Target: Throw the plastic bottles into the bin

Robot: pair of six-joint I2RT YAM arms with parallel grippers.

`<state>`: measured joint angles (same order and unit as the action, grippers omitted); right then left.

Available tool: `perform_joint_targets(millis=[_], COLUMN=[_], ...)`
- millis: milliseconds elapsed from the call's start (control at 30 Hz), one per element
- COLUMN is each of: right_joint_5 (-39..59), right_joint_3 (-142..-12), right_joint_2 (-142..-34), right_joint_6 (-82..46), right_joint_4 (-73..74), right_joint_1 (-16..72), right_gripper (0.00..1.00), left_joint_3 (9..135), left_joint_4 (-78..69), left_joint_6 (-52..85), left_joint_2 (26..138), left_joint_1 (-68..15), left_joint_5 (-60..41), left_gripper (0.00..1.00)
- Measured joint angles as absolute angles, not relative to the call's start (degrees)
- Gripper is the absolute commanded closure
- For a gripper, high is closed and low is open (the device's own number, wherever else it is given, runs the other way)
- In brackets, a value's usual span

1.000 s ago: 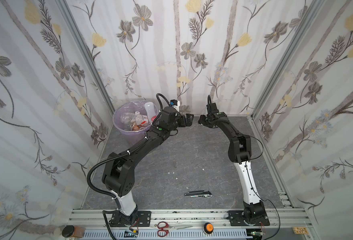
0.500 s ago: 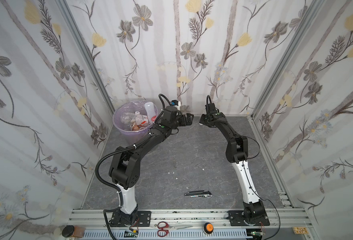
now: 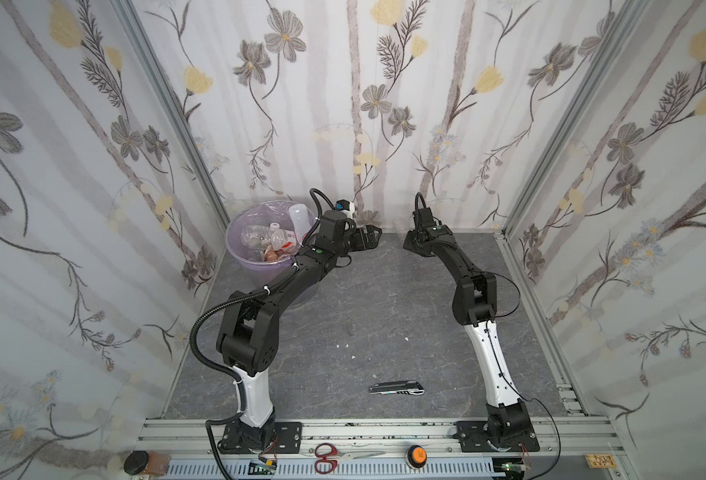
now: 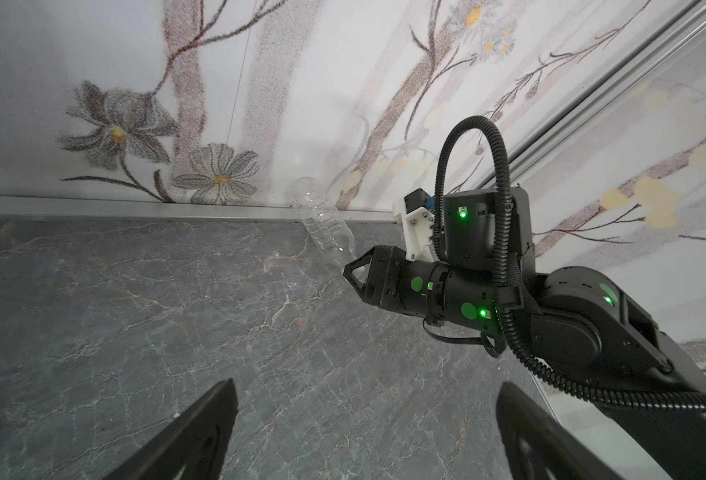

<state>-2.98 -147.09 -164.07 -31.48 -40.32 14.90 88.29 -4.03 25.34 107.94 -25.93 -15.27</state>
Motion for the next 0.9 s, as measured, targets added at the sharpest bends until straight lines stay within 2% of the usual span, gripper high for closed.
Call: perform_joint_targets(millis=[167, 467, 633, 700, 733, 900], right_joint_5=[-2.46, 2.70, 3.25, 3.03, 2.87, 2.35], right_joint_3=[-147.09, -145.25, -136.94, -133.51, -131.87, -124.22], right_joint_2=[-164.07, -162.82, -156.46, -152.92, -150.71, -141.40], right_joint_6=[-29.56, -24.01, -21.71, -21.34, -21.30, -20.99], right_joint_4=[-40.88, -38.87, -37.52, -37.39, -37.34, -33.61], right_joint_1=[14.44, 14.28, 13.67, 12.58, 11.73, 7.97], right_gripper=[0.52, 0.36, 0.22, 0.06, 0.01, 0.00], left_joint_3=[88.29, 89.91, 94.63, 97.89, 100.01, 115.50], left_joint_4=[-4.03, -4.01, -3.95, -3.40, -3.14, -3.55], left_joint_6=[25.47, 25.65, 26.70, 26.81, 26.81, 26.72], left_joint_2=[107.96, 110.32, 113.84, 115.87, 117.21, 129.10], left_joint_1=[-25.85, -26.00, -26.35, -27.00, -27.40, -29.41], left_joint_5=[-15.94, -16.64, -17.54, -17.87, -18.00, -19.35], left_gripper=[0.00, 0.00, 0.00, 0.00, 0.00, 0.00])
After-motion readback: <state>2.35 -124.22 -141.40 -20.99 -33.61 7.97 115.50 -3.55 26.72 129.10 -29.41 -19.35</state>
